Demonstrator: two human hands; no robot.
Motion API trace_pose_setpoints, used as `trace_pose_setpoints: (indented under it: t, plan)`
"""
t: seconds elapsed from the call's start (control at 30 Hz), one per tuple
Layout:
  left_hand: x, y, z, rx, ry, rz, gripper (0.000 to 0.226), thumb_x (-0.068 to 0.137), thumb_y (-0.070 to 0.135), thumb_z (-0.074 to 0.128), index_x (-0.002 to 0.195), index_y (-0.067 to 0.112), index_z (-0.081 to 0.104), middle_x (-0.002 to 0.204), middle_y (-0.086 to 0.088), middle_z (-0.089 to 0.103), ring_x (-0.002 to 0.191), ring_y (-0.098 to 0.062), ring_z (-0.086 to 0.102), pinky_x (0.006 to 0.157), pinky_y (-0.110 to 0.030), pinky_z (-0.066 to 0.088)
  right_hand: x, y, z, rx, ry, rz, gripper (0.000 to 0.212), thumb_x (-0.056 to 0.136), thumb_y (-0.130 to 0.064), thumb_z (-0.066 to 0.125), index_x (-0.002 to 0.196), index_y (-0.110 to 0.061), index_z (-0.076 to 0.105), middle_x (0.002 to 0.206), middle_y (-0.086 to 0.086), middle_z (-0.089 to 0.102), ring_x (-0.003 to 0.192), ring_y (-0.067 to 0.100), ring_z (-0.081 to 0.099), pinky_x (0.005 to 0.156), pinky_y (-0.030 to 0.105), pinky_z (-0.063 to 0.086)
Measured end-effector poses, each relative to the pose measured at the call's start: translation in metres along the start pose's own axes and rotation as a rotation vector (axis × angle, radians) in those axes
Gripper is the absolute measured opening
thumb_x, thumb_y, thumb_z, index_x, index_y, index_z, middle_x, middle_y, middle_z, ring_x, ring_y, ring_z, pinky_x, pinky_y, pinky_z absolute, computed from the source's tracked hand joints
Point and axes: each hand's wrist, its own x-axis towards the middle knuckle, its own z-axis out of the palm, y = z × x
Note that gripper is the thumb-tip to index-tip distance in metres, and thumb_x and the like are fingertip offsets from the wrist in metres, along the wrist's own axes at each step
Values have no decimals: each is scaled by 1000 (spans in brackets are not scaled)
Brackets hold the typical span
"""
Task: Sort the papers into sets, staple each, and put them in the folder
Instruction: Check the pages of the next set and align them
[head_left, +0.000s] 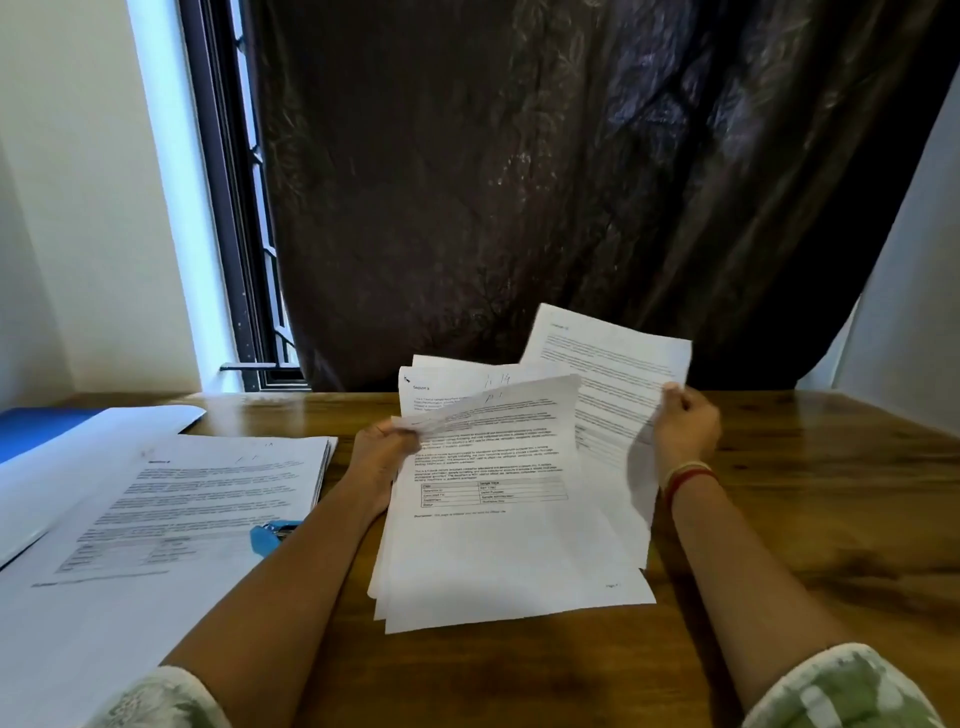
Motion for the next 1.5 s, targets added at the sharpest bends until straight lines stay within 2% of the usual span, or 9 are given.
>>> trace_pose_setpoints:
  t: [0.27,0.37,0.57,0.67,0.77,0.9,1.13,1.3,1.5]
  plan:
    - [-3,4,6,183,37,-30,24,89,-6,57,108,8,64,102,-8,71,87,-30,70,64,-37,57,-3,-75,-15,-1,161,-547,40,104,-26,35,135,-7,51,128,7,57,116,16,54,99,27,45]
    - [-4,4,6,261,33,-25,23,89,-3,58,107,9,64,103,-9,70,87,-30,70,70,-40,59,-12,-99,-18,218,203,-664,45,103,-29,33,132,2,49,124,10,59,108,0,59,88,13,49]
    - [-7,7,7,335,24,-22,19,89,-1,59,105,9,64,101,-10,71,83,-29,70,71,-40,59,5,-101,-12,519,125,-121,25,102,-5,32,95,-9,56,83,-7,56,66,0,56,53,9,44]
    - [-8,8,7,324,37,-5,13,89,-5,56,96,4,62,104,-22,68,77,-28,68,79,-45,58,9,-75,-3,410,-89,198,33,96,4,35,72,-13,49,58,-2,53,39,6,48,31,12,31]
    - [-12,9,12,320,70,53,26,94,-4,49,110,14,57,115,-11,64,74,-11,54,74,-24,54,8,-46,1,178,-304,365,28,93,4,41,69,-6,50,43,2,54,34,11,52,30,13,33]
    - [-5,11,12,362,112,7,9,94,10,54,99,9,61,95,-10,68,73,-22,64,55,-27,47,6,-15,7,-41,-540,423,15,92,-1,46,89,-1,61,75,12,66,66,23,61,55,28,52]
    - [-2,6,11,209,103,-20,16,96,17,53,84,11,60,79,-7,64,70,-19,60,64,-31,47,0,3,24,-151,-598,377,15,93,-3,46,93,-7,60,100,14,68,88,30,66,86,43,55]
    - [-4,7,13,255,61,-23,7,94,17,59,98,14,62,93,-1,69,76,-17,68,54,-25,50,-8,7,26,-36,-676,345,13,95,-3,46,96,-7,58,100,11,67,87,27,66,74,38,55]
    - [-5,2,12,291,30,149,51,90,0,59,130,22,37,106,5,62,84,-11,64,58,-20,51,-11,19,29,39,-689,361,15,91,0,49,99,-9,59,103,12,69,89,29,68,66,36,57]
